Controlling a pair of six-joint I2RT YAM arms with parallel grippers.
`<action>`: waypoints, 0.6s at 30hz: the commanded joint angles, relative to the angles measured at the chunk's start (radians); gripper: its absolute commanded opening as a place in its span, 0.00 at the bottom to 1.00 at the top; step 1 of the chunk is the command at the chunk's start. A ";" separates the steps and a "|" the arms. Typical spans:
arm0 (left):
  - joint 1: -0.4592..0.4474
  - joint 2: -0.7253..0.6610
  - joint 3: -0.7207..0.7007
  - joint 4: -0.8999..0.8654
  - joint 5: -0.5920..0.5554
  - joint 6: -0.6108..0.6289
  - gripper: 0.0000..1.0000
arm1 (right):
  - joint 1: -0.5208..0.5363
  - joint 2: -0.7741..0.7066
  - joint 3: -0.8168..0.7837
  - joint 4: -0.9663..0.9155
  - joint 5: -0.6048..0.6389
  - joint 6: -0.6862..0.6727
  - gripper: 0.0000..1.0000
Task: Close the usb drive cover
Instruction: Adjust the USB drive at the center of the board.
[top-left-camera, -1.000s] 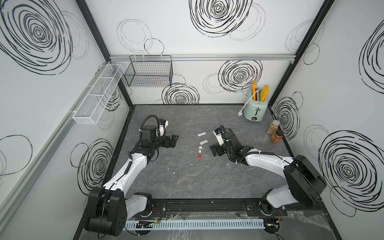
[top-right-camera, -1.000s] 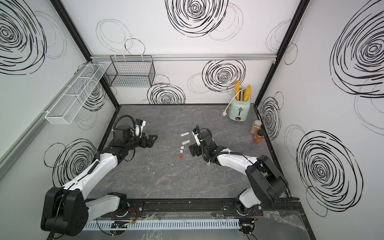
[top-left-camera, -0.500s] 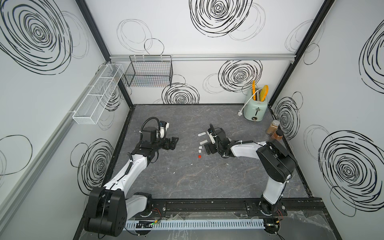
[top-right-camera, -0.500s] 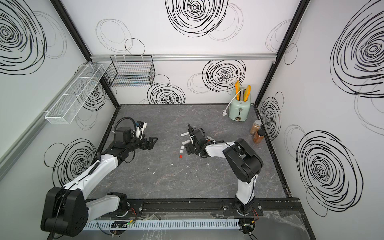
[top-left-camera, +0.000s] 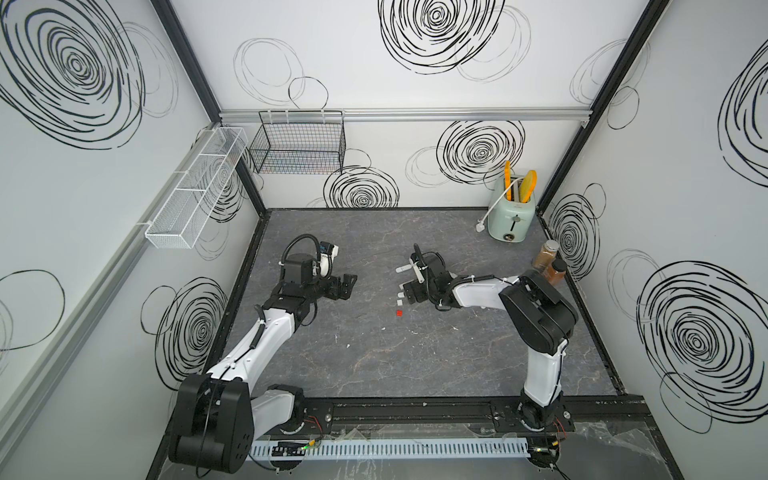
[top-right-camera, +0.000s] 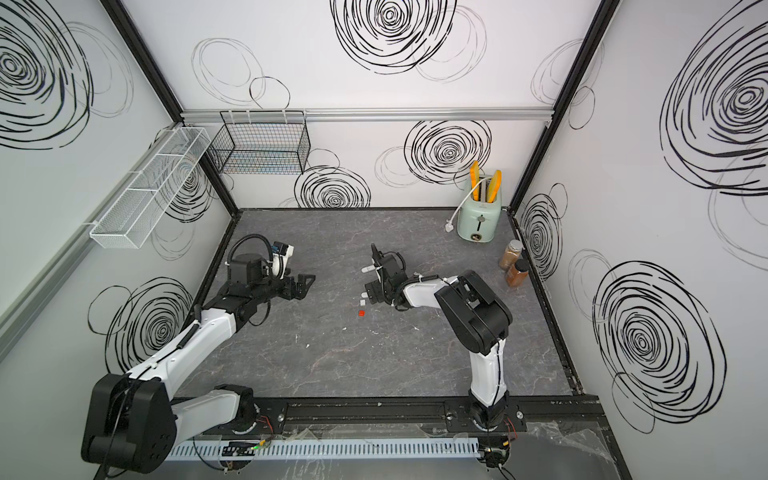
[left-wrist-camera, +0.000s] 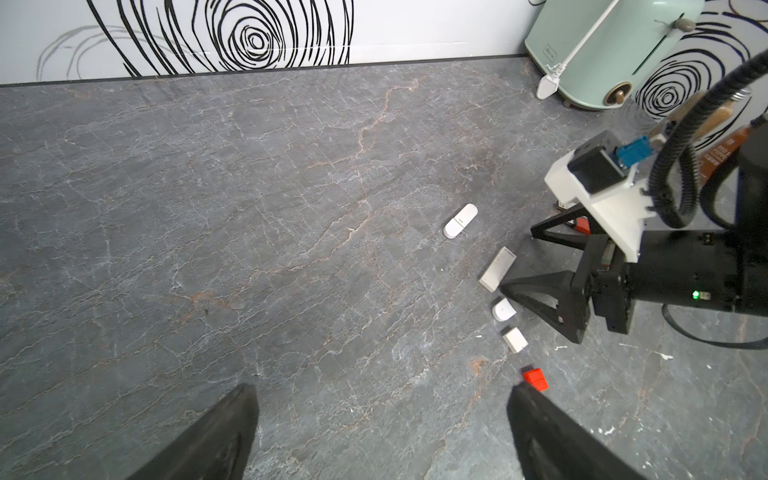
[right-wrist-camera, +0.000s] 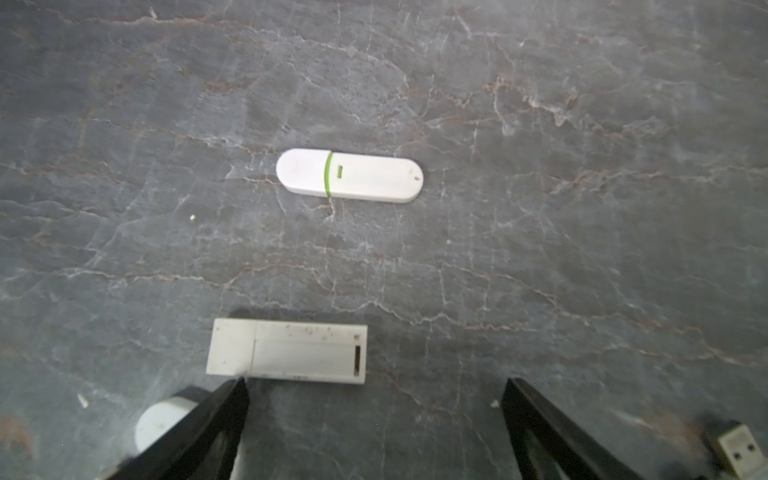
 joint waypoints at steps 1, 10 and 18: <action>0.001 -0.017 -0.013 0.048 0.002 0.028 0.98 | -0.004 0.021 0.016 -0.020 0.005 0.015 0.99; -0.001 -0.018 -0.010 0.042 0.005 0.027 0.98 | -0.016 0.040 0.024 -0.037 0.014 0.009 0.99; -0.003 -0.018 -0.011 0.046 0.001 0.027 0.98 | -0.028 0.048 0.037 -0.057 -0.011 0.002 0.99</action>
